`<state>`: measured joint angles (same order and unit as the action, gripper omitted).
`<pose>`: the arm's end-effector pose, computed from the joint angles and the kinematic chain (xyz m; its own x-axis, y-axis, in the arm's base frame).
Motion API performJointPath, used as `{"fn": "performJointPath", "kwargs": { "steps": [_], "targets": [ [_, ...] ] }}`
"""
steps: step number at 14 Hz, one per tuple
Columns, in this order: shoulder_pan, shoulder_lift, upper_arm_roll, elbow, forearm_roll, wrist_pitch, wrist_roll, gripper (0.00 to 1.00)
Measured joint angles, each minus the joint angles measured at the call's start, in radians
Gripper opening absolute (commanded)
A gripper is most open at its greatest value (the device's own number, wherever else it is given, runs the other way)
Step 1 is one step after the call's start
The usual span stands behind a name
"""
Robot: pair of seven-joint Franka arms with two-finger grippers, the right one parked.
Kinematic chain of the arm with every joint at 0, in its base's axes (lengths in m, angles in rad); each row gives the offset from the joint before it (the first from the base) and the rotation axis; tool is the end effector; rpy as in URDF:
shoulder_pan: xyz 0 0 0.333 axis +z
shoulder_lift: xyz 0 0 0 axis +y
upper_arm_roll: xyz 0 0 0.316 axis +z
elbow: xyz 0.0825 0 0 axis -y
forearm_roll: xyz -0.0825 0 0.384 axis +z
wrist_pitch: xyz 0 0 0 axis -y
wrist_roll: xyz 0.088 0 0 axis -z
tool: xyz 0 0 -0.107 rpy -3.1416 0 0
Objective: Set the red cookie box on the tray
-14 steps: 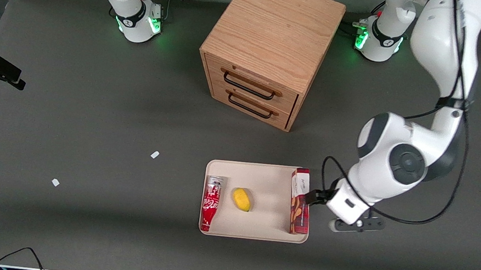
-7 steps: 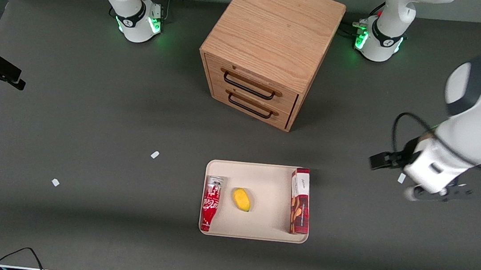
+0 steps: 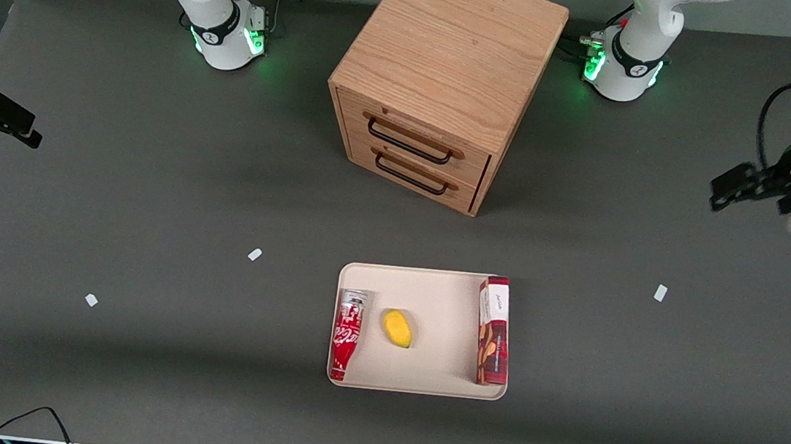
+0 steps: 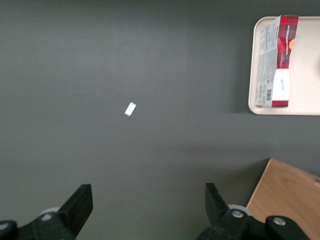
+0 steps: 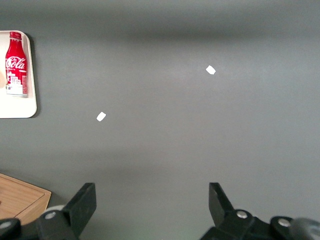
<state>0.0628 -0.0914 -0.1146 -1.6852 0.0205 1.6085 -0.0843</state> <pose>0.5281 -0.0280 0.6229 0.9993 0.0320 0.0166 0.0325 -0.9990 -0.0296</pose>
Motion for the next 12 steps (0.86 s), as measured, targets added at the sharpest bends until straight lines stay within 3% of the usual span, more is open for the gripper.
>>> {"fn": "performJointPath", "kwargs": {
  "steps": [4,12],
  "targets": [
    [0.007,-0.082,0.069,-0.008,0.0,-0.055,0.127,1.0],
    [0.007,-0.072,0.067,-0.009,-0.002,-0.073,0.141,1.0]
  ]
}}
